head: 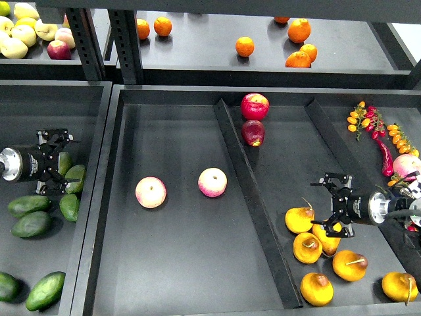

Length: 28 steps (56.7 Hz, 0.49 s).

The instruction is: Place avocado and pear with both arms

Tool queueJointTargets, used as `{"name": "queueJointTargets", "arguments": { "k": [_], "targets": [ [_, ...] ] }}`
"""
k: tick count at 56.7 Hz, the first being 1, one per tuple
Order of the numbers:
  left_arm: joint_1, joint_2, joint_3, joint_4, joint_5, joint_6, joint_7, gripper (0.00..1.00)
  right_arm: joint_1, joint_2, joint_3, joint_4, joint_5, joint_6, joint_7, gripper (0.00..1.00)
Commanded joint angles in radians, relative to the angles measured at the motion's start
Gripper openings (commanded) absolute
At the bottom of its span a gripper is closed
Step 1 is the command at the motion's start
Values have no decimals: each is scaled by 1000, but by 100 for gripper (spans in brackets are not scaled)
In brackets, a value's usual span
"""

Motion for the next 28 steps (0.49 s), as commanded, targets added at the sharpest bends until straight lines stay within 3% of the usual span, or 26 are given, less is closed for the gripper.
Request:
{"name": "queueJointTargets", "arguments": {
  "k": [1, 9, 18, 28],
  "targets": [
    [9, -66, -51, -16, 0, 0, 0, 100, -19, 54, 53, -13, 0, 0, 0, 100],
    [10, -118, -91, -14, 0, 0, 0, 100, -27, 98, 99, -14, 2, 0, 0, 100],
    [12, -206, -201, -16, 0, 0, 0, 99, -25, 138, 138, -7, 2, 0, 87, 100],
    [27, -220, -304, -23, 0, 0, 0, 99, -22, 138, 250, -5, 3, 0, 111, 100]
  ]
}}
